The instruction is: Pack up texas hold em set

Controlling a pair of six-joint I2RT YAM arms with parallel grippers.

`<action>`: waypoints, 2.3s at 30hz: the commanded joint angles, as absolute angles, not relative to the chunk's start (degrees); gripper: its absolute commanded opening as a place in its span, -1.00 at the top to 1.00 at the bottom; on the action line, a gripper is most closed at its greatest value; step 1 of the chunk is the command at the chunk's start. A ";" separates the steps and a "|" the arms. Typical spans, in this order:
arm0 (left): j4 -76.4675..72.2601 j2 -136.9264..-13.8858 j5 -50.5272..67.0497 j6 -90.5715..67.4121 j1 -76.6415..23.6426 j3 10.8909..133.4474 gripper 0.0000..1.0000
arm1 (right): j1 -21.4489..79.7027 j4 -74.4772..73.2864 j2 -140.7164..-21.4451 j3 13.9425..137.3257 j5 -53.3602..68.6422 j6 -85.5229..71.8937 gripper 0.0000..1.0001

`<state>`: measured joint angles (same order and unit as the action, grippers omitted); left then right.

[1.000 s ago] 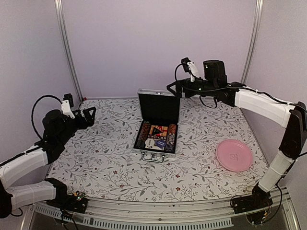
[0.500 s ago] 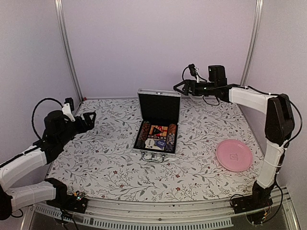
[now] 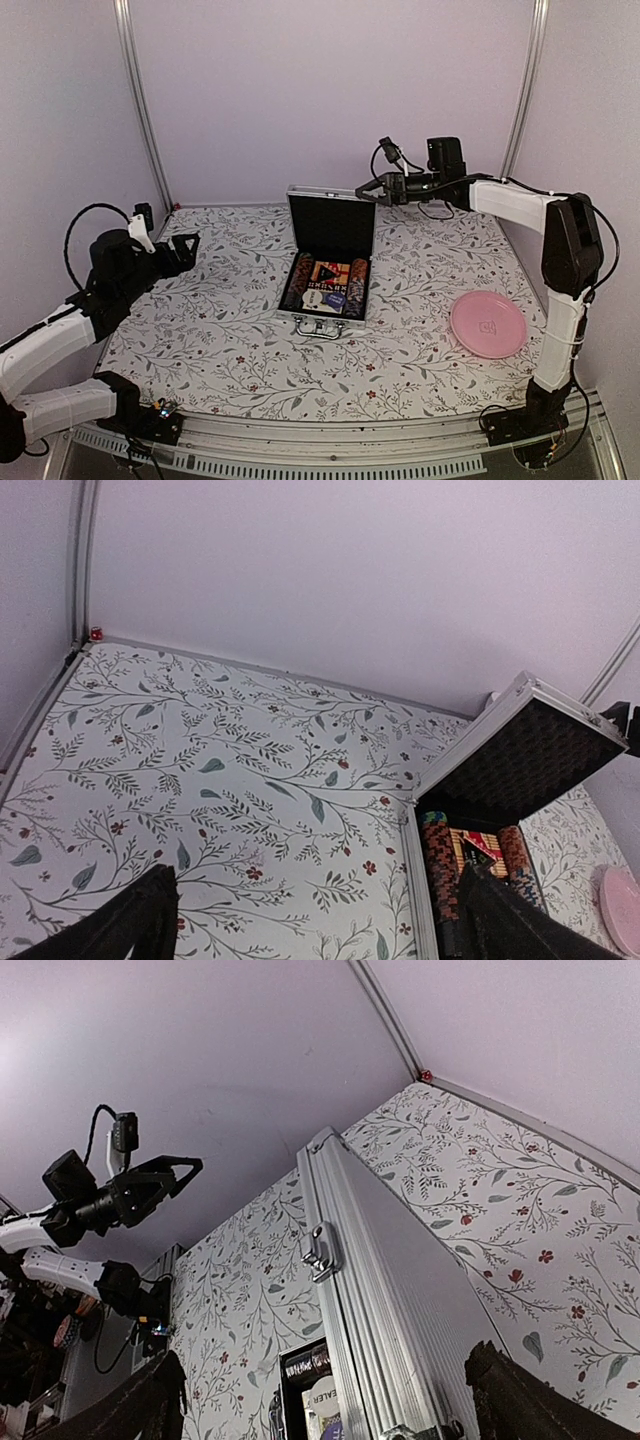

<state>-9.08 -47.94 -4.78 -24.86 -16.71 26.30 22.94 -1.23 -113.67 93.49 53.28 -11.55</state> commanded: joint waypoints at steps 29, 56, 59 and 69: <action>-23.63 -61.11 6.13 -25.23 -29.98 26.12 -0.66 | 46.28 -0.64 -103.92 70.69 37.54 -13.45 -0.54; -30.55 -96.86 18.96 -33.45 -33.75 39.70 -0.79 | 38.94 8.02 -95.27 48.69 24.60 -39.26 -0.57; -29.46 -98.21 19.73 -33.55 -33.84 40.14 -0.77 | 38.94 8.11 -96.58 49.35 24.40 -39.11 -0.57; -23.73 -98.99 15.41 -32.23 -35.81 41.05 -0.76 | 38.72 7.72 -96.50 49.41 22.60 -39.14 -0.56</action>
<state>-26.33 -97.78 16.75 -32.97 -34.22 39.44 38.79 6.85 -96.51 48.38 23.14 -38.76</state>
